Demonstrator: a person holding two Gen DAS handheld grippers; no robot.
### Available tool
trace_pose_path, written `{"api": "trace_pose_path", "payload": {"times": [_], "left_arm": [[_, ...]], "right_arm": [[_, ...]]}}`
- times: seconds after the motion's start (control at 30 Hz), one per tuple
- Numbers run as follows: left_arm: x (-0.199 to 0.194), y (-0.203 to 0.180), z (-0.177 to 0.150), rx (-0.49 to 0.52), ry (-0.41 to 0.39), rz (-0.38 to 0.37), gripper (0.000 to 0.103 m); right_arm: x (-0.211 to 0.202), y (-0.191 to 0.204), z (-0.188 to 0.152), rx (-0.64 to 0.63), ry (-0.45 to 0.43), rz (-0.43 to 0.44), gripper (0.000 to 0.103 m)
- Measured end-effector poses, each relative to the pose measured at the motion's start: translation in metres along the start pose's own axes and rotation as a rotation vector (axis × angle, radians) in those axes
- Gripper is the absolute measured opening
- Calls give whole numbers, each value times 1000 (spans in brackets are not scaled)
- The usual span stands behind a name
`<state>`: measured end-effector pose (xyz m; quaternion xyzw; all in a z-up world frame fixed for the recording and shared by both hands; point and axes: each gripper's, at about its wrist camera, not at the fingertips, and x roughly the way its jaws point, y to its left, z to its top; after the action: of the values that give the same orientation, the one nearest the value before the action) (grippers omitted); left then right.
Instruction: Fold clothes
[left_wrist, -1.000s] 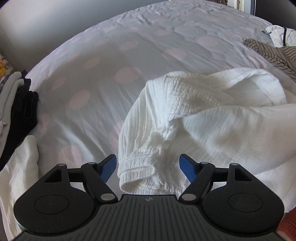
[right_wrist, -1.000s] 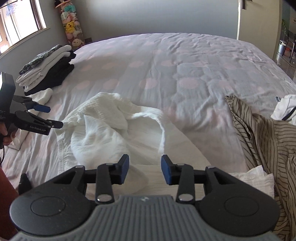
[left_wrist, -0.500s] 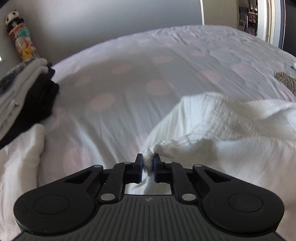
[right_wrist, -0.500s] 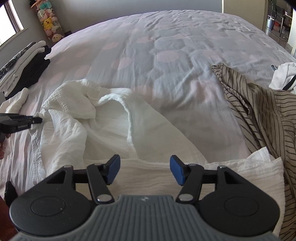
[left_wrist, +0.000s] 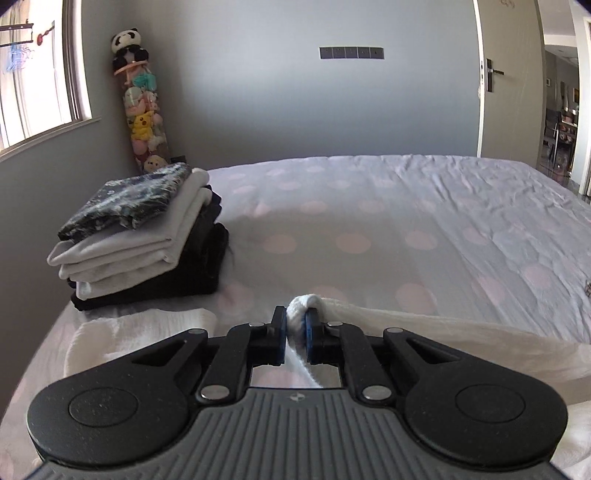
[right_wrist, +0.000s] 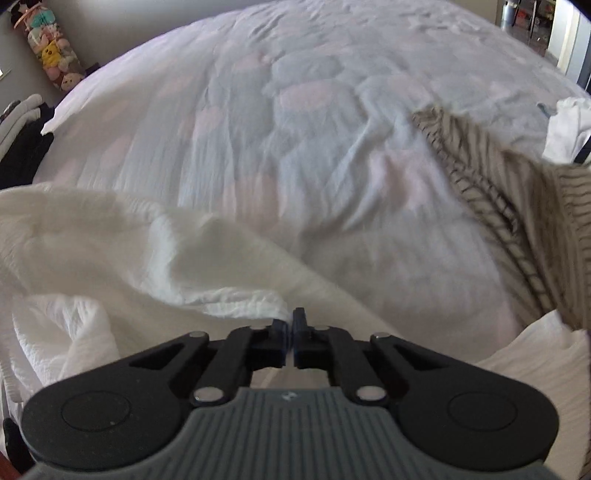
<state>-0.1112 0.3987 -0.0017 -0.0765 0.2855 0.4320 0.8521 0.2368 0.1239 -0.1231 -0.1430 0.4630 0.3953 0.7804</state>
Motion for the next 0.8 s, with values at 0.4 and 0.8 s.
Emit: {"api": "trace_pose_path", "payload": {"times": [0.4,0.8], "left_arm": [[-125,24,71,-3,-283,44,11],[-112,38,51,158,-78,212,11]], "right_arm": [[-208,10,58,-88,-503,-16,4],[-180,42,34,-212,-334,86,5]]}}
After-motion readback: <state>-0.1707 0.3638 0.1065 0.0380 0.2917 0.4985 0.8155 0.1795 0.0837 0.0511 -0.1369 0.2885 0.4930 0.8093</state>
